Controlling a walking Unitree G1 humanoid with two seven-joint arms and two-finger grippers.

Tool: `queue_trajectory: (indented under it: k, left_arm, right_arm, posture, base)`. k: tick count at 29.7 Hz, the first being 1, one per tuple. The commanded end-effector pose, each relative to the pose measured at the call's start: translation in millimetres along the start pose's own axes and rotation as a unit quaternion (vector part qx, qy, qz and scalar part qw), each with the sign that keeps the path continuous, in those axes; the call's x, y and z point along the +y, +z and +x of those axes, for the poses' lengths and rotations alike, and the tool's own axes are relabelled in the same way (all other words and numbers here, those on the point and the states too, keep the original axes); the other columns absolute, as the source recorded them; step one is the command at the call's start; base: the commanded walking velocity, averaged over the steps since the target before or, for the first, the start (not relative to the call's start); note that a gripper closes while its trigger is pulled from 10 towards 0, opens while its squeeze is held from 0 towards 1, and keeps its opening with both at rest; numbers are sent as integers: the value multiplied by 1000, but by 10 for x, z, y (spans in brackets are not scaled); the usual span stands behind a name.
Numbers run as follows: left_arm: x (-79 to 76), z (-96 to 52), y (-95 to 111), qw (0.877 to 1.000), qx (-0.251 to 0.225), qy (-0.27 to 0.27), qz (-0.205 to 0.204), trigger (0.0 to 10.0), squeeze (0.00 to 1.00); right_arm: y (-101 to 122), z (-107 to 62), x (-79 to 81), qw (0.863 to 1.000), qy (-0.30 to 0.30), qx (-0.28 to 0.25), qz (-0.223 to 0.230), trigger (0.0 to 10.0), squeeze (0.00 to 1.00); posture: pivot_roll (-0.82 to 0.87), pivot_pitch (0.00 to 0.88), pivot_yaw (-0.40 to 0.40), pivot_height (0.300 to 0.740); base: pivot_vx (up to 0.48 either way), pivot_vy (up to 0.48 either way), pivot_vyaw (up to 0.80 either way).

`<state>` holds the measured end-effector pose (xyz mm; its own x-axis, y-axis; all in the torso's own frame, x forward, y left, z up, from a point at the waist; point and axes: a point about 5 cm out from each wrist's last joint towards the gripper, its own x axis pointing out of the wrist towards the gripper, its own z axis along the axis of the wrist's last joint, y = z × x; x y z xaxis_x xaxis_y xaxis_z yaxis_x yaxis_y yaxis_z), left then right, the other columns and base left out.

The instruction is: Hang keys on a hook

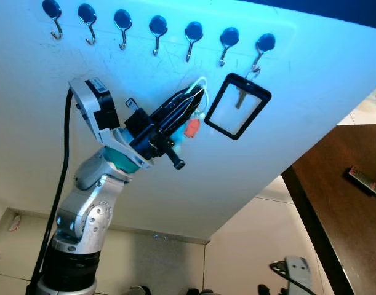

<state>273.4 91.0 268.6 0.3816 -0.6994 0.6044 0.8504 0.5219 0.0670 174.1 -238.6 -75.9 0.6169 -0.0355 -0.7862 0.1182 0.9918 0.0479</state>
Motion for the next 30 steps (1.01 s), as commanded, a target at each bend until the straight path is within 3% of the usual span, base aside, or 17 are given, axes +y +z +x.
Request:
queue_trajectory:
  k: [1, 4, 7, 18, 30]
  left_arm:
    - [-43, 31, 4, 1000, 1, -10, 0, 10000, 0]
    - [-54, 55, 37, 1000, -5, -2, 3, 10000, 0]
    - [-43, 63, 76, 1000, -11, 1, 7, 10000, 0]
    - [-82, 111, 148, 1000, -22, -18, 12, 10000, 0]
    - [-107, 178, 35, 999, -10, -39, -12, 10000, 0]
  right_arm:
    - [-91, -18, 2, 1000, 1, 15, -12, 10000, 0]
    - [-49, 50, 310, 991, 55, 22, -118, 10000, 0]
    - [-12, 73, 408, 989, 68, 18, -133, 10000, 0]
    - [4, 77, 387, 992, 62, 20, -106, 10000, 0]
    - [11, 85, 428, 993, 65, 18, -95, 10000, 0]
  posture:
    - [43, 106, -17, 740]
    - [55, 116, -17, 740]
    - [59, 116, -18, 740]
    - [60, 106, -23, 740]
    - [48, 97, -7, 740]
  base:
    - [0, 0, 0]
    - [0, 0, 0]
    - [0, 0, 0]
    - [0, 0, 0]
    - [0, 0, 0]
